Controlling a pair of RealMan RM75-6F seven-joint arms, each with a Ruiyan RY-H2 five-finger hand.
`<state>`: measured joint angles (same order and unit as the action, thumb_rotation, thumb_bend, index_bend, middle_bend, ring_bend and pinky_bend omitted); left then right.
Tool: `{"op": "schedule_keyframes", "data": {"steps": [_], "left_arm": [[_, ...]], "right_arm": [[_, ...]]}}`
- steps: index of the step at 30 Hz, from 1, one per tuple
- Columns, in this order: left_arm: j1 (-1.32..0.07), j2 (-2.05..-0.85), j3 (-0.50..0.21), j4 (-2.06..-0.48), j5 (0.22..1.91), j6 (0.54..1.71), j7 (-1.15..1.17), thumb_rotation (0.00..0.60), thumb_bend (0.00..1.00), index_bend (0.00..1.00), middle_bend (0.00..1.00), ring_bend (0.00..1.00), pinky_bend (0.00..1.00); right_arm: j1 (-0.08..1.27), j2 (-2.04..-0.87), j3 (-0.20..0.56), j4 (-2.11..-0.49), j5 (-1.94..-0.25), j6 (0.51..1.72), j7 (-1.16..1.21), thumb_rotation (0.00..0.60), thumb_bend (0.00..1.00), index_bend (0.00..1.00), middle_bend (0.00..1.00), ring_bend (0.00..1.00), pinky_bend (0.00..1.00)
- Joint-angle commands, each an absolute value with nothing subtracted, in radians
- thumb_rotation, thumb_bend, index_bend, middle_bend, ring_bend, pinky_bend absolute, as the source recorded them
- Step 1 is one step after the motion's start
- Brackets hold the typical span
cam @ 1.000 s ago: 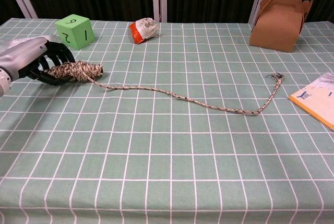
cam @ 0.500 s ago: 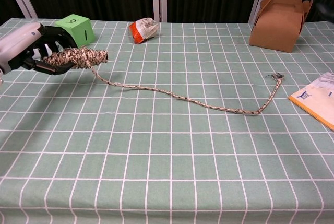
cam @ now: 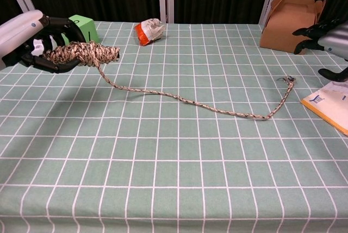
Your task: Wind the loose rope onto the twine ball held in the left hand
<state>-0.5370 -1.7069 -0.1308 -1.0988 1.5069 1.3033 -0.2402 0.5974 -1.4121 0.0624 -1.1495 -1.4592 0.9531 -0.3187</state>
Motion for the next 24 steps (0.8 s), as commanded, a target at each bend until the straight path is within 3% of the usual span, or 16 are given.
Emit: {"op": "schedule_keyframes", "data": {"steps": [1,7,13,17,24], "left_arm": [[-0.537,-1.706,-0.132,-1.110,1.502,1.301,-0.231,0.600,0.43,0.69,0.67,0.58,0.67],[-0.540,-1.714,-0.130,-1.102,1.494,1.286,-0.233,0.600,0.43,0.69,0.67,0.58,0.67],[-0.541,-1.714,-0.131,-1.101,1.490,1.282,-0.230,0.600,0.43,0.69,0.67,0.58,0.67],[-0.540,-1.713,-0.132,-1.104,1.484,1.278,-0.223,0.600,0.43,0.69,0.67,0.58,0.67],[-0.541,-1.710,-0.132,-1.112,1.477,1.269,-0.204,0.600,0.43,0.69,0.67,0.58,0.67]], "right_arm": [[0.617,-1.435,0.044,-1.125,-1.486,0.930,-0.247,0.600,0.46,0.23,0.00,0.00,0.00],[0.617,-1.493,0.025,-1.045,-1.515,0.942,-0.108,0.600,0.39,0.26,0.00,0.00,0.00],[0.604,-1.568,0.020,-0.926,-1.536,0.996,0.041,0.600,0.34,0.36,0.00,0.00,0.00],[0.602,-1.609,0.015,-0.850,-1.556,1.030,0.092,0.600,0.34,0.43,0.02,0.00,0.00],[0.604,-1.653,0.007,-0.768,-1.565,1.036,0.129,0.600,0.34,0.44,0.02,0.00,0.00]]}}
